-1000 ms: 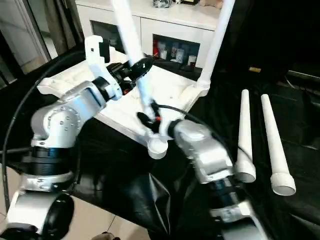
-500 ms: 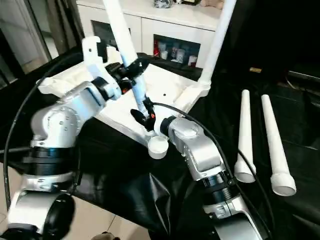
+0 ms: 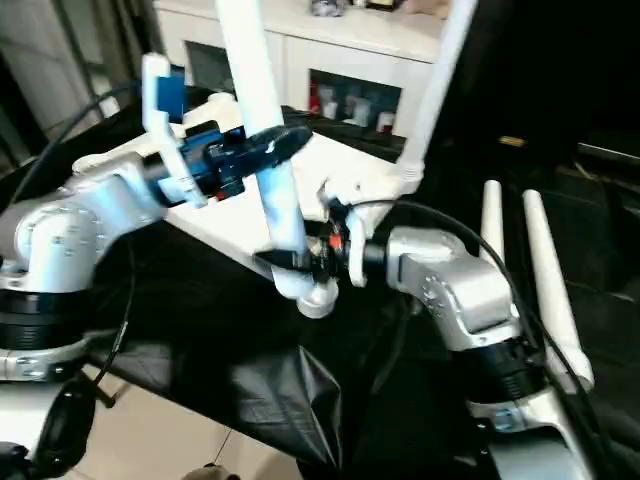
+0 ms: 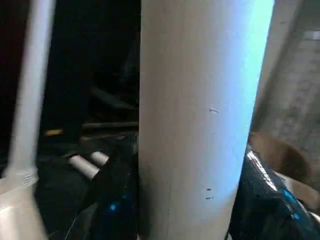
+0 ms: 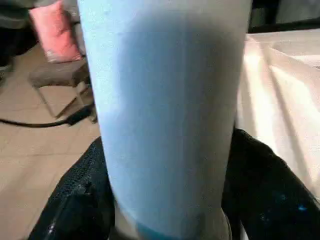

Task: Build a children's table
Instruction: Rotate table base

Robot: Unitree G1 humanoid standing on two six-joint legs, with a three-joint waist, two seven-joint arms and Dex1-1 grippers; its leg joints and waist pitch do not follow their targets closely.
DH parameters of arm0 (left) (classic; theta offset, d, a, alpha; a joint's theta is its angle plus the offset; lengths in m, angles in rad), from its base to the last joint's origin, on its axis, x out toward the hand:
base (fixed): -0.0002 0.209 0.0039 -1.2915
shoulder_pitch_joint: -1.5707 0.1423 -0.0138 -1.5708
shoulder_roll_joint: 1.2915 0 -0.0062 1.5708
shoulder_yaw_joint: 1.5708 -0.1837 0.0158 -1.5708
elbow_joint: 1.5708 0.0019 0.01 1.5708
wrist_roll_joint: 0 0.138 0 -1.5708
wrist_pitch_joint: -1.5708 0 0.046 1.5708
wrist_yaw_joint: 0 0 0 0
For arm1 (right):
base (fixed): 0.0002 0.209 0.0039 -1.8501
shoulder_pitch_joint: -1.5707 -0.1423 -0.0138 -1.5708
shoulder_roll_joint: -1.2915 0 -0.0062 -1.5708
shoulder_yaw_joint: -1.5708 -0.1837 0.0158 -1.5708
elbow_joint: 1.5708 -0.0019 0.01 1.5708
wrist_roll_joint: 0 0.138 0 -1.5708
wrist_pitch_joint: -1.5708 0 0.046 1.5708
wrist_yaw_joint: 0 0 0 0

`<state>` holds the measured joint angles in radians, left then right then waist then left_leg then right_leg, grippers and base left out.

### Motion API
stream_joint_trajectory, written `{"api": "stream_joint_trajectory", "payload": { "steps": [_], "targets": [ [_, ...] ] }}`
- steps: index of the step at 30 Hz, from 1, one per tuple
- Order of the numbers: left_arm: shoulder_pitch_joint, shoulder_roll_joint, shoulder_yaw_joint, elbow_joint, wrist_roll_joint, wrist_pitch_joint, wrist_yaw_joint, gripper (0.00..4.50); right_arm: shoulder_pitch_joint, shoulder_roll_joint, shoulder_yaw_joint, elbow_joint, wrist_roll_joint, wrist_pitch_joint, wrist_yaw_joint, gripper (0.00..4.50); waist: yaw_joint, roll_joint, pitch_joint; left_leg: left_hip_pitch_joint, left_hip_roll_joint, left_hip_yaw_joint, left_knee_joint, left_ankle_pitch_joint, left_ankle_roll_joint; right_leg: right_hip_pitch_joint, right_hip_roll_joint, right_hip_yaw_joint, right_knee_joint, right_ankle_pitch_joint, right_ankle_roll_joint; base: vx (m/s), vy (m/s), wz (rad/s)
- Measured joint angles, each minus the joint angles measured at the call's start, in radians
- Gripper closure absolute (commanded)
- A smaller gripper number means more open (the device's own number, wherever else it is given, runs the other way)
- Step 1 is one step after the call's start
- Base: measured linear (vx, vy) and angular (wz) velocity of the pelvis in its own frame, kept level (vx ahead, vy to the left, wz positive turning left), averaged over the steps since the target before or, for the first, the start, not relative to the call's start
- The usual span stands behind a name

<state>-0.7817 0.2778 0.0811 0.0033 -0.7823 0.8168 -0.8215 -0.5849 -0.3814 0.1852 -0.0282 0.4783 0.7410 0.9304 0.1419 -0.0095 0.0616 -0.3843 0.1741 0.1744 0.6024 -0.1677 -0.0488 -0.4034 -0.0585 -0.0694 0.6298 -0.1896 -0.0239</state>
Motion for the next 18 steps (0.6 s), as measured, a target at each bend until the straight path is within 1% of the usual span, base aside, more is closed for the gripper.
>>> {"api": "stream_joint_trajectory", "payload": {
  "steps": [2,3,4,6,9,11,12,13,14,15,17,18],
  "targets": [
    [0.0,0.011,0.003,0.0,-0.014,0.005,-0.021,2.66,0.0,-0.002,0.002,-0.012,0.012,0.014,0.011,1.8,0.001,0.0,0.0,0.0,0.0,0.0,0.0,0.001,0.0,0.0,0.0,0.0,0.0,0.0,0.0,0.0,0.0,0.0],
    [0.0,0.012,0.004,0.0,-0.019,0.008,-0.024,2.66,0.0,-0.001,0.002,-0.014,0.02,0.018,0.013,2.02,0.002,0.0,0.0,0.0,0.0,0.0,0.0,0.001,0.001,0.0,0.0,0.0,0.0,0.0,0.0,0.0,0.0,0.0],
    [0.0,0.013,0.006,0.0,-0.023,0.011,-0.026,2.66,0.0,0.0,0.002,-0.015,0.025,0.022,0.013,2.02,0.002,0.0,0.0,0.0,0.0,0.0,0.0,0.001,0.001,0.0,0.0,0.0,0.0,0.0,0.0,0.0,0.0,0.0],
    [0.0,0.015,0.011,0.0,-0.028,0.014,-0.027,2.66,0.0,0.004,0.002,-0.026,0.026,0.024,0.012,2.19,0.002,0.0,0.0,0.0,0.0,0.0,0.001,0.001,0.001,0.0,0.0,0.0,0.0,0.0,0.0,0.0,0.0,0.0],
    [0.004,0.014,0.012,0.0,-0.027,0.009,-0.028,2.66,0.0,0.008,0.002,-0.028,0.026,0.032,0.007,2.29,0.004,0.0,0.0,0.0,0.0,0.0,0.001,0.001,0.001,0.0,0.0,0.0,0.0,0.0,0.0,0.0,0.0,0.0],
    [0.002,-0.01,0.011,0.008,-0.007,-0.006,0.01,2.66,0.0,0.011,-0.001,-0.026,0.025,0.033,-0.006,2.31,0.005,-0.001,0.0,0.0,0.0,0.0,0.001,0.001,0.001,0.001,0.0,0.0,0.0,0.0,-0.001,0.0,0.0,0.0],
    [-0.003,-0.024,0.01,0.022,0.003,-0.009,0.038,2.31,-0.001,0.015,-0.002,-0.022,0.025,0.034,-0.015,2.33,0.006,-0.002,0.0,0.0,0.0,0.0,0.001,0.001,0.001,0.001,0.0,0.0,0.0,0.0,0.0,0.0,0.0,0.0],
    [-0.013,-0.04,0.009,0.048,0.022,-0.01,0.083,2.1,-0.002,0.022,-0.005,-0.007,0.02,0.034,-0.035,2.36,0.005,-0.002,-0.001,0.0,0.0,0.0,0.001,0.002,0.001,0.001,0.0,0.0,0.0,0.0,0.0,0.0,0.0,0.0],
    [-0.018,-0.049,0.009,0.058,0.039,-0.015,0.118,2.1,-0.001,0.026,-0.01,0.006,0.015,0.035,-0.051,2.36,0.004,-0.002,0.0,-0.001,0.0,0.0,0.001,0.002,0.001,0.001,0.0,0.0,0.0,0.001,0.0,0.0,0.0,0.0],
    [-0.019,-0.052,0.01,0.065,0.066,-0.021,0.164,1.94,-0.001,0.027,-0.016,0.019,0.003,0.036,-0.071,2.43,0.004,-0.002,0.0,-0.001,0.0,0.0,0.001,0.002,0.001,0.001,0.0,0.0,0.0,0.001,0.0,0.0,0.0,0.0],
    [-0.023,-0.057,0.012,0.081,0.102,-0.036,0.229,1.79,-0.001,0.027,-0.025,0.036,-0.009,0.038,-0.095,2.46,0.002,-0.003,0.0,-0.001,0.0,0.0,0.001,0.002,0.001,0.001,0.0,0.0,0.0,0.001,0.001,0.0,0.0,0.0],
    [-0.022,-0.067,0.013,0.083,0.119,-0.04,0.27,1.99,0.0,0.028,-0.026,0.042,-0.017,0.04,-0.108,2.47,0.002,-0.003,0.0,-0.001,0.0,0.0,0.001,0.002,0.001,0.0,0.0,0.0,0.0,0.001,0.0,0.0,0.0,0.0]
  ]
}}
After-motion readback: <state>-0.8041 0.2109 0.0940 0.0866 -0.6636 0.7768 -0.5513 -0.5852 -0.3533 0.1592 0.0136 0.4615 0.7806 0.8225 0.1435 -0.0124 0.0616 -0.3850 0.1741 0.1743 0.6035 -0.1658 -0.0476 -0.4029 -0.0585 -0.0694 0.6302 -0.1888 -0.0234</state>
